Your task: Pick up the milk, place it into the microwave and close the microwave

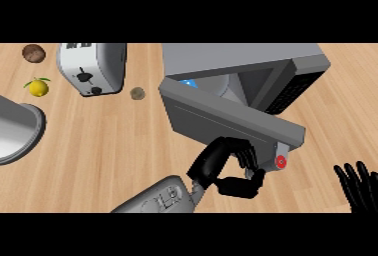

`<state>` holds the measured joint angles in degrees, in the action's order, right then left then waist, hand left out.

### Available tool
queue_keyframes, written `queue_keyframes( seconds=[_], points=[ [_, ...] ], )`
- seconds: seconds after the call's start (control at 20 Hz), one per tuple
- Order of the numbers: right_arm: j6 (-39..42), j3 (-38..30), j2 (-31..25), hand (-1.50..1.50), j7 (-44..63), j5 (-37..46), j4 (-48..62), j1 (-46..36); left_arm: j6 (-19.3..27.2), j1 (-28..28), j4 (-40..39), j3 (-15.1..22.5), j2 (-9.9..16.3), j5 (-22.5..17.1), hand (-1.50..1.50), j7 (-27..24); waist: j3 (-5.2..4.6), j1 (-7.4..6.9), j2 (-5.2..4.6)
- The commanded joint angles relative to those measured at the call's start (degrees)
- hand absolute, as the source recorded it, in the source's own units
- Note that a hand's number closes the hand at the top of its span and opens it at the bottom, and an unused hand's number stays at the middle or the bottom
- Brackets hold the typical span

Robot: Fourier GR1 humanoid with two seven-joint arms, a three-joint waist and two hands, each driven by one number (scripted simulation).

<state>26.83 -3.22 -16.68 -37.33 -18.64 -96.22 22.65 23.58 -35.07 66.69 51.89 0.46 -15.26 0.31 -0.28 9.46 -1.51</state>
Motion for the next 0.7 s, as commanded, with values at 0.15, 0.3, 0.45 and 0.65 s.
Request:
queue_keyframes(
  seconds=[0.15,0.3,0.45,0.65],
  points=[
    [2.63,1.61,-1.5,-1.5,2.06,-2.7,-4.23,-0.37,8.79,-6.32,-4.39,-3.78,-0.45,-6.73,-1.5,-6.2,-0.04,3.15,-0.93],
    [3.47,1.81,-2.7,-1.5,3.55,-4.51,-6.95,0.02,10.83,-9.0,-7.07,-6.21,-0.46,-9.47,1.5,-7.5,-0.1,4.03,-1.12],
    [4.93,2.03,-3.74,-1.5,4.44,-6.44,-7.67,0.13,10.55,-11.3,-10.03,-7.5,-0.46,-12.06,1.5,-9.5,-0.01,5.18,-1.72],
    [5.72,2.36,-4.78,-1.5,5.26,-7.48,-9.58,0.63,9.7,-13.57,-11.77,-10.18,-0.46,-16.94,1.5,-12.27,-0.05,6.78,-2.16]
  ],
)
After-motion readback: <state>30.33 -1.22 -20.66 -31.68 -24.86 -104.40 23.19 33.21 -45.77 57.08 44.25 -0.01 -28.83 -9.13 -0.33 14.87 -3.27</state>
